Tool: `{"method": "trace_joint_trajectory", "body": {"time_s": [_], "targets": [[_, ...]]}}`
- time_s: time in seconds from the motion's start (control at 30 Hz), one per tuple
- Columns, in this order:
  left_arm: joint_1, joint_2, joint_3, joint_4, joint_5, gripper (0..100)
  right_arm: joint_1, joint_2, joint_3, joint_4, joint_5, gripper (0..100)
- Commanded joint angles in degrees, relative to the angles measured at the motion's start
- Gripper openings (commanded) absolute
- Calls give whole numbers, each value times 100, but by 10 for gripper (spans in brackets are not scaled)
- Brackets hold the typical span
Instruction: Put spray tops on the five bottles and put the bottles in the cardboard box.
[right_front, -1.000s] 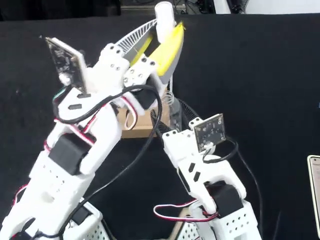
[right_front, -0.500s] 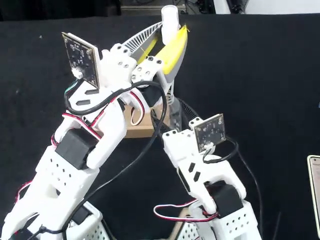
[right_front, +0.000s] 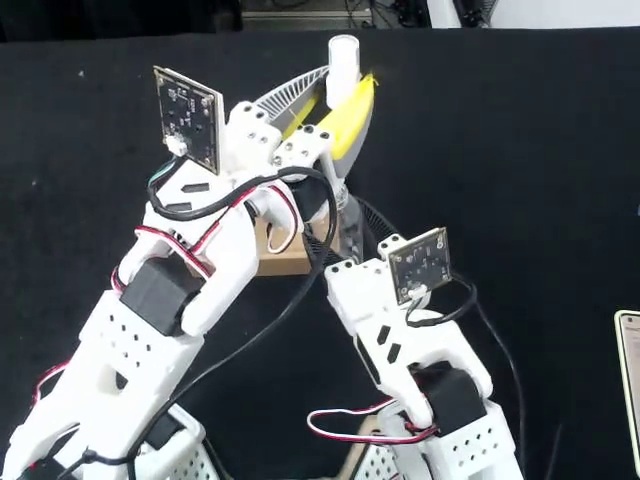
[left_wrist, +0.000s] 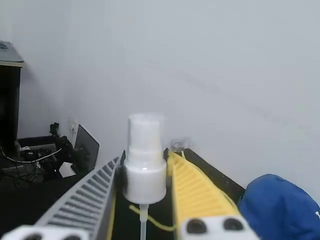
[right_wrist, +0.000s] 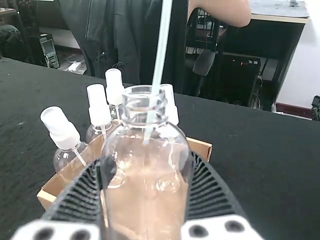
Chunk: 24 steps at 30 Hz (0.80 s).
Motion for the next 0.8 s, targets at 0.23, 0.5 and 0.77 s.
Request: {"method": "trace_joint_trajectory", "body": {"time_s": [0.23, 0.5, 0.77], "targets": [[22, -404, 892, 18, 62, 31, -62, -145, -163, -167, -9, 10], [31, -1609, 2018, 26, 97, 38, -88, -145, -163, -167, -9, 10], [13, -1749, 1640, 1231, 484, 204, -88, -145, -145, -167, -9, 10]]}}
